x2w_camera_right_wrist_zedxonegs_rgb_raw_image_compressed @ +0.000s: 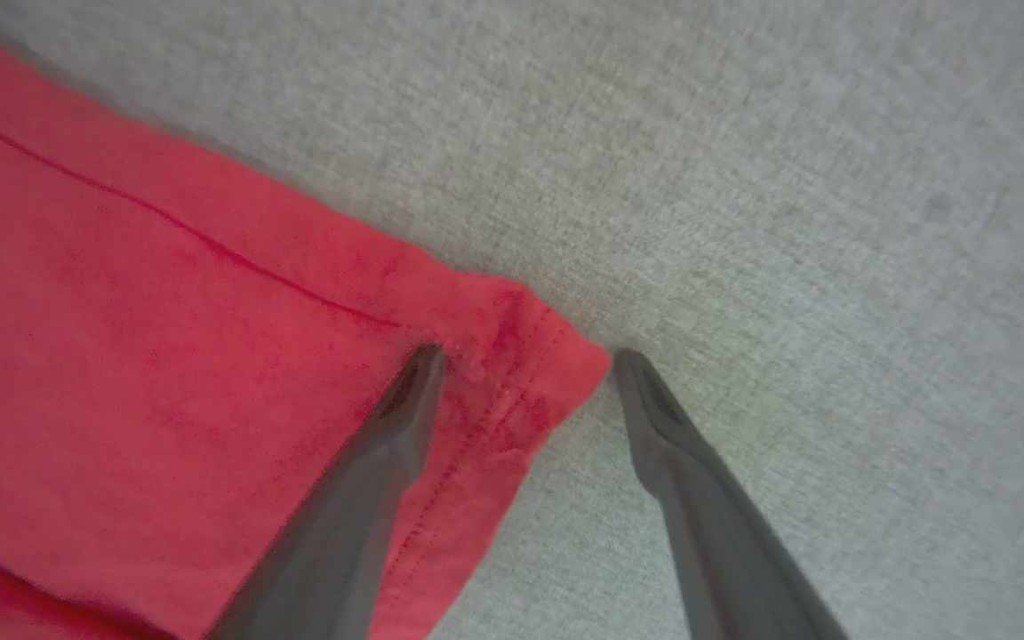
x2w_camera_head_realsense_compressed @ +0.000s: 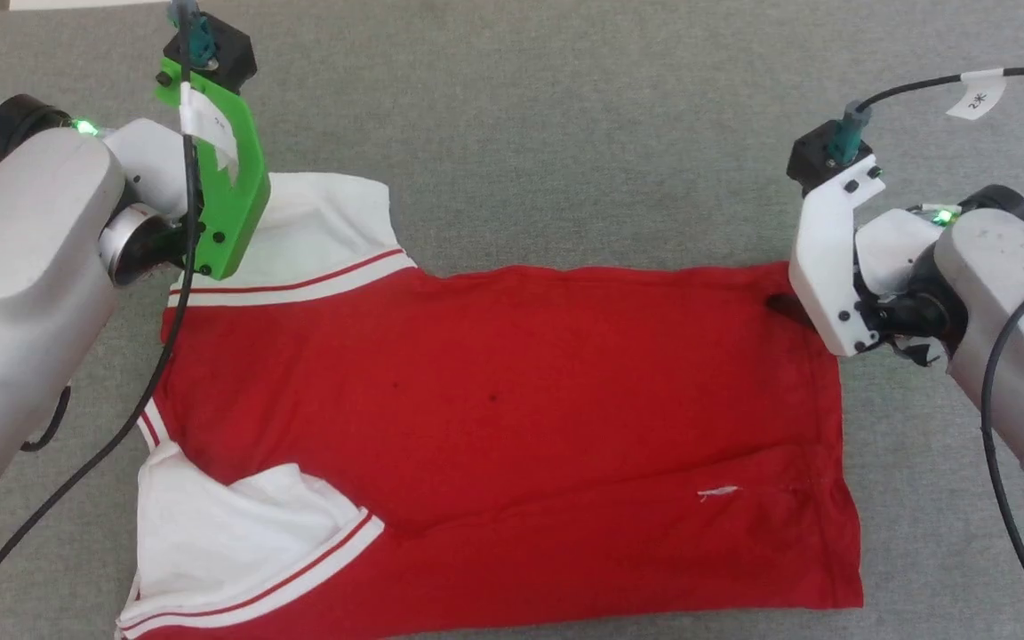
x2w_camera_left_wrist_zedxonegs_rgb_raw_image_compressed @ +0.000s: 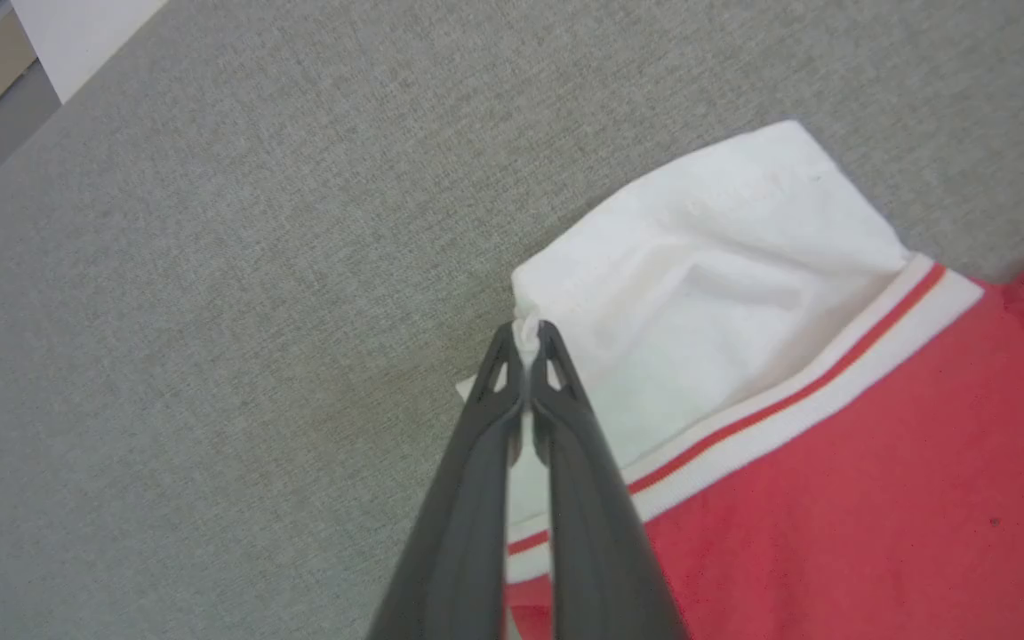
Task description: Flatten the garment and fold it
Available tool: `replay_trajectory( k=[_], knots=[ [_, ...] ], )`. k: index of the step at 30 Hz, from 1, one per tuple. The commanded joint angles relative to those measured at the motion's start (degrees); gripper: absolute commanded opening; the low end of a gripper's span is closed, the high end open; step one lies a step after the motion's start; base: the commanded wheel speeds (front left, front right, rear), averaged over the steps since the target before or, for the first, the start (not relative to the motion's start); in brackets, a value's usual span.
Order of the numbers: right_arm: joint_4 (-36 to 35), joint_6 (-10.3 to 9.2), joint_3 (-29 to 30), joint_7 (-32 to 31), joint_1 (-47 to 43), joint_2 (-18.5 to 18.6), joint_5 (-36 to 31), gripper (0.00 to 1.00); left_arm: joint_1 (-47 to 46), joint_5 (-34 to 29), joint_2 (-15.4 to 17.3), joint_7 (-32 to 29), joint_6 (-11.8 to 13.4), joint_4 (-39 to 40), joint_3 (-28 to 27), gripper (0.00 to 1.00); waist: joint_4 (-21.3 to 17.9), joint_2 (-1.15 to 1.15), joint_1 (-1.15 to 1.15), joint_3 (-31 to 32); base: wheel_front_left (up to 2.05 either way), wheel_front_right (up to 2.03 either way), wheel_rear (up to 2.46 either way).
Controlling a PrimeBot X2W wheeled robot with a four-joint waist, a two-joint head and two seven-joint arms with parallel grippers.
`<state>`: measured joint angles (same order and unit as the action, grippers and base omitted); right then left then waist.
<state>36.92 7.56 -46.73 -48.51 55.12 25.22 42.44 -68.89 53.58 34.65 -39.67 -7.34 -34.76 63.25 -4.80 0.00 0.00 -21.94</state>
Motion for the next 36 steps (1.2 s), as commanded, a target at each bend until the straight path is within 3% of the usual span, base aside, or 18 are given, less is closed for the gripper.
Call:
replay_trajectory(
  k=[1, 3, 4, 5, 14, 22, 29, 36],
  knots=[
    [1.4, -0.08, -2.2, 0.5, -1.5, -1.4, 0.5, 1.00, -0.9, 0.8, -0.2, 0.5, -0.1, -0.3, 0.4, 0.00, 0.6, 0.00, 0.00, -0.7, 0.00, 0.00, 0.00],
    [2.7, -0.08, -3.8, 1.3, -2.1, -1.7, 1.2, 1.00, -1.1, 1.2, -0.1, 0.9, -0.1, -0.7, 1.0, 0.00, 0.5, 0.00, 0.00, -0.7, 0.00, 0.00, 0.00],
    [3.1, -0.08, -4.3, 1.6, -2.2, -1.7, 1.5, 0.94, -1.1, 1.4, 0.0, 1.0, -0.1, -0.9, 1.2, 0.00, 0.4, 0.00, 0.00, -0.6, 0.00, 0.00, 0.00],
    [3.5, -0.08, -4.9, 2.1, -2.1, -1.6, 1.8, 0.00, -1.1, 1.7, 0.0, 1.1, -0.1, -1.2, 1.4, 0.00, 0.3, 0.00, 0.00, -0.4, 0.00, 0.00, 0.00],
    [4.2, -0.08, -7.1, 10.1, -0.6, -1.2, 4.8, 0.00, 1.1, 4.4, 0.7, 4.2, -0.1, -3.4, 2.5, 0.00, -0.8, 0.00, 0.00, 3.8, 0.00, 0.00, 0.00],
    [-0.8, -0.08, -9.5, 20.5, -4.6, 2.5, 8.0, 0.00, 7.0, 6.1, 3.1, 11.3, -0.1, -0.4, 4.0, 0.00, -0.4, 0.00, 0.00, 12.4, 0.00, 0.00, 0.00],
    [-6.2, -0.08, -9.8, 27.5, -9.9, 7.1, 8.7, 0.00, 12.9, 6.9, 8.0, 16.4, 0.1, 6.4, 4.6, 0.00, 0.8, 0.00, 0.00, 18.6, 0.00, 0.00, 0.00],
    [-11.6, -0.08, -8.2, 31.0, -17.3, 11.0, 7.6, 0.00, 19.9, 7.4, 13.8, 19.4, 3.6, 16.9, 5.1, 0.00, 2.1, 0.00, 0.00, 22.8, 0.00, 0.00, 0.00]
  ],
)
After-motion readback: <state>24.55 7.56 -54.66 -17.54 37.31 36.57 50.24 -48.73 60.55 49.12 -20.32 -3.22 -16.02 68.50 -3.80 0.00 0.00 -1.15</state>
